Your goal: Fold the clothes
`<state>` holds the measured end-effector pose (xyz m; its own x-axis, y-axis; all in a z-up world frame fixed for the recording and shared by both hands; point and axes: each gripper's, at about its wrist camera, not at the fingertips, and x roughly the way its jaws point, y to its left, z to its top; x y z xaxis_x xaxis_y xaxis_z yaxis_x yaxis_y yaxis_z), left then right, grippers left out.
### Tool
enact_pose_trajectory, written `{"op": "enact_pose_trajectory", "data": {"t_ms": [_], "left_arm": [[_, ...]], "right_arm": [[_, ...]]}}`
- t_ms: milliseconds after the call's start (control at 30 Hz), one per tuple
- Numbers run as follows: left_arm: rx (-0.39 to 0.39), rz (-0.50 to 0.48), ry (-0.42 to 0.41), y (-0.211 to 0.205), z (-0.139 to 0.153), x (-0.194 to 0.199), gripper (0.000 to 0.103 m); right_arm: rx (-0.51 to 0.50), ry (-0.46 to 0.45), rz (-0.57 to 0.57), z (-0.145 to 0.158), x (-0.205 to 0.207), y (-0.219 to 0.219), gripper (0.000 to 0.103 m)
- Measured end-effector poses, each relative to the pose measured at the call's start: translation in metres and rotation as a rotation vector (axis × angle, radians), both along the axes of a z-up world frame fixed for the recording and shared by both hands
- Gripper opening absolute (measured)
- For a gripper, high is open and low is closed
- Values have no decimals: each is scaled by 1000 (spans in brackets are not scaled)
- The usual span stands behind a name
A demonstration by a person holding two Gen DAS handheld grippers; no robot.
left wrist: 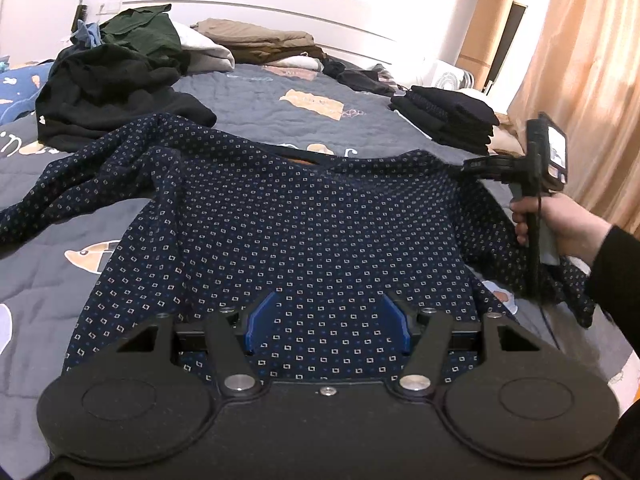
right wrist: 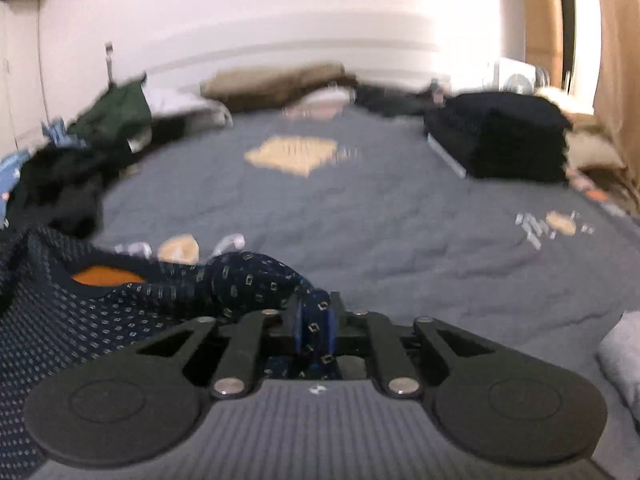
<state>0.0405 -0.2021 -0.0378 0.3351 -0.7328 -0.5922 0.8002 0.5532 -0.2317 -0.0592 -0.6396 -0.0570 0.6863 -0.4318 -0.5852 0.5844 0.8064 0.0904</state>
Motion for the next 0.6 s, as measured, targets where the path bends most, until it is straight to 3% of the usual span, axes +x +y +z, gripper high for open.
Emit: {"op": "enact_pose_trajectory", "data": {"t_ms": [100,333,600], "left_arm": [[8,4,15,-2,-3,4,58],[-3,-19,12,-3,1,-4,58],[-11,-54,-1,-5,5,-16,58]], "right_arm": [[64,19,12,-2,0,-7,16],[21,-55,22,47,-56,10,41],[-82,62,126,63,-146,51,51]]}}
